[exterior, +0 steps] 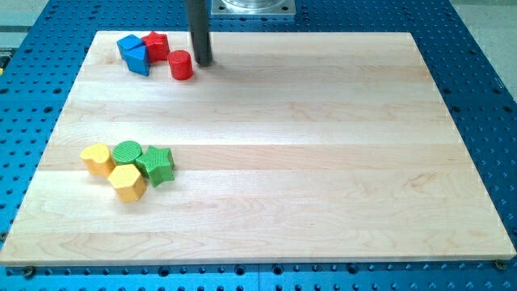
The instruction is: Move the red blocks into the blue blocks
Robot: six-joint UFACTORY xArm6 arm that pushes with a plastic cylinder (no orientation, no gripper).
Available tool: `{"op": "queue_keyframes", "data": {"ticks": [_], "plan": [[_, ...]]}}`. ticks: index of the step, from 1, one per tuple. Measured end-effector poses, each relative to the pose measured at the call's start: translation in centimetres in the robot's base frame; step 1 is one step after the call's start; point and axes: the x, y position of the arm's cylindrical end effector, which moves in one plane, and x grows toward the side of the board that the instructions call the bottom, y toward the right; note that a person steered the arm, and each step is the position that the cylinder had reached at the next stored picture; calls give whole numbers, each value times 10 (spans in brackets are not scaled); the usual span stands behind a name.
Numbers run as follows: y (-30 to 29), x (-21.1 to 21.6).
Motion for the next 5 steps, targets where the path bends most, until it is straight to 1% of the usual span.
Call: {"op": "queue_keyframes", "data": {"ticks": [1, 2, 3, 5], "plan": [[-19, 17], [-75, 4], [-82, 10], [-77, 20]]}}
